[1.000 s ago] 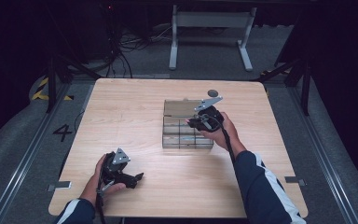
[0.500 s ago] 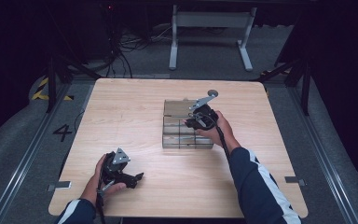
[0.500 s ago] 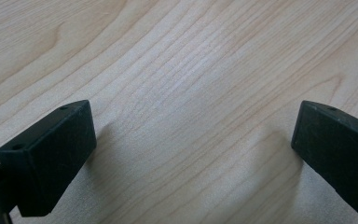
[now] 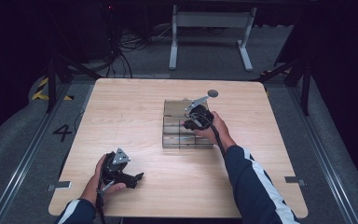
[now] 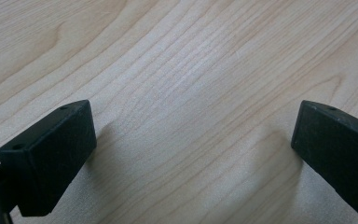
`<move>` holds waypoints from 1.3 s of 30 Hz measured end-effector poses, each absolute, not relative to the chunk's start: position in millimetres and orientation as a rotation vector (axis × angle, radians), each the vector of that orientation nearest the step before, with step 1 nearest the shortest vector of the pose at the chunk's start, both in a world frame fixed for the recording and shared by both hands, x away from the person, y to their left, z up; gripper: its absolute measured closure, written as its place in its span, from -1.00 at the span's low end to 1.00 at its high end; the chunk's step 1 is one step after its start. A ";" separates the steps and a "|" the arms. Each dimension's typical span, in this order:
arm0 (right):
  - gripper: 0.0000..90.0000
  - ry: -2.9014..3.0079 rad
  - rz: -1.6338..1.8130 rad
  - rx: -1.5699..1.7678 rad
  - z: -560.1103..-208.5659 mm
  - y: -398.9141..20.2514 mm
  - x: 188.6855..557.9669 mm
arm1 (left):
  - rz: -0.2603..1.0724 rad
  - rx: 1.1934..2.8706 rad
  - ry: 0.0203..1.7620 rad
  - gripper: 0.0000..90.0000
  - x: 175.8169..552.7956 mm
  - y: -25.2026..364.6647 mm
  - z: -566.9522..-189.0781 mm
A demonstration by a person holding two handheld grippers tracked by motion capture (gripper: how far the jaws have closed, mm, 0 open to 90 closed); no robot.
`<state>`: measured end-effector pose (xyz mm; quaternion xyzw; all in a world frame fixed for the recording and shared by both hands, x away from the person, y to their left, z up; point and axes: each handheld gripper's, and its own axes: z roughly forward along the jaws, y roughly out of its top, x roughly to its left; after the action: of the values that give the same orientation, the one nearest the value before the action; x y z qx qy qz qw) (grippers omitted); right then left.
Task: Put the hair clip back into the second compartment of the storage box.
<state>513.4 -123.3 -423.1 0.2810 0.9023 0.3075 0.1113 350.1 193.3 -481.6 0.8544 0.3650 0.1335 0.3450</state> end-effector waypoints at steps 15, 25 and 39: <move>0.84 2.658 0.854 0.866 -430.9 -124.4 517.7 | 0.348 2.220 0.948 -0.99 350.1 193.3 -481.6; 0.80 2.650 0.858 0.853 -428.6 -125.7 516.9 | 0.348 2.220 0.948 -0.99 350.0 193.3 -481.6; 0.73 2.646 0.858 0.812 -418.9 -129.1 510.2 | 0.347 2.216 0.952 -0.99 349.8 193.1 -481.7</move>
<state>510.2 -129.1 -418.9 0.2781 0.9063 0.2939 0.1219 349.8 193.1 -481.7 0.8536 0.3666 0.1337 0.3451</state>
